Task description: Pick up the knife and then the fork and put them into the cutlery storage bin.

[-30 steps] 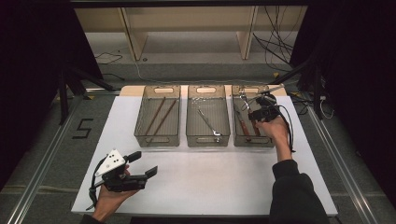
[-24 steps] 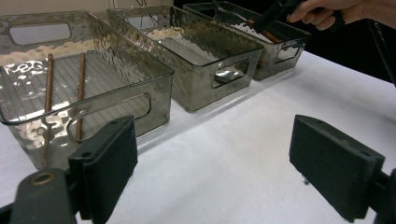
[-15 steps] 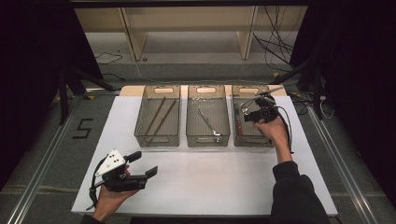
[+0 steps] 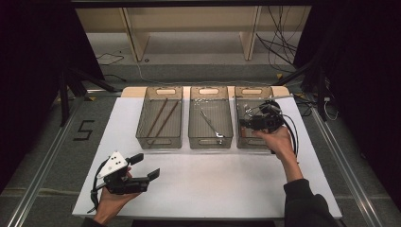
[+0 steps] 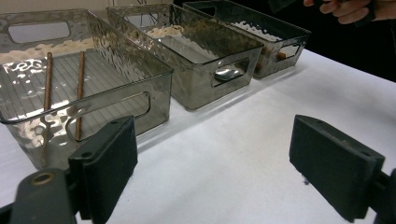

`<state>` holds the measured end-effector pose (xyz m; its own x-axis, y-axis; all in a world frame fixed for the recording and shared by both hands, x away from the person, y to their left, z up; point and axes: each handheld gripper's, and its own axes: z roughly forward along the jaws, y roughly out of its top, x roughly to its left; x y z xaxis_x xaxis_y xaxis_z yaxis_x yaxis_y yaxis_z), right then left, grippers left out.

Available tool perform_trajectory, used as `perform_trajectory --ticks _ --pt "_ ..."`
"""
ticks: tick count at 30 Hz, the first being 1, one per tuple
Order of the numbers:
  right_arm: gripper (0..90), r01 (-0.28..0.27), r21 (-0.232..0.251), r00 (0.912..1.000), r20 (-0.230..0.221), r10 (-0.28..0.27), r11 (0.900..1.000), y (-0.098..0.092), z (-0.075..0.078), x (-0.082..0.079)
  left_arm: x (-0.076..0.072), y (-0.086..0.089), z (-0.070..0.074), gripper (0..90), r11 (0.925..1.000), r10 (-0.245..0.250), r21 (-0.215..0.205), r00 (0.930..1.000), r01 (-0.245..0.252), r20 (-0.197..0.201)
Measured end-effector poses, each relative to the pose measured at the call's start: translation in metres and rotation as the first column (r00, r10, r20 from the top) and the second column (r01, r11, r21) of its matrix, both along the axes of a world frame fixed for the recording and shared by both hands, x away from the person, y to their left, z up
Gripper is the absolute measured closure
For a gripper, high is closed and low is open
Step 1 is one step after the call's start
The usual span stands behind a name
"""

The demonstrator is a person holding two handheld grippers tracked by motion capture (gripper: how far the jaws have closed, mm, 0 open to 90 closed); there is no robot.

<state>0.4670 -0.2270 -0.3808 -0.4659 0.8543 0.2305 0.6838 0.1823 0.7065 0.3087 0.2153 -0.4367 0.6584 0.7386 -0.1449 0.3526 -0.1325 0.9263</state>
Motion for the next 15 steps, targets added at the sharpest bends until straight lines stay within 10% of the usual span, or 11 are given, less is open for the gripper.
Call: perform_trajectory --ticks 15 --pt "29.4 -0.117 0.079 0.9882 0.109 0.108 0.99 0.017 -0.005 -0.052 0.001 0.0 -0.001 14.8 0.9999 -0.006 0.009 0.9999 0.006 -0.011"
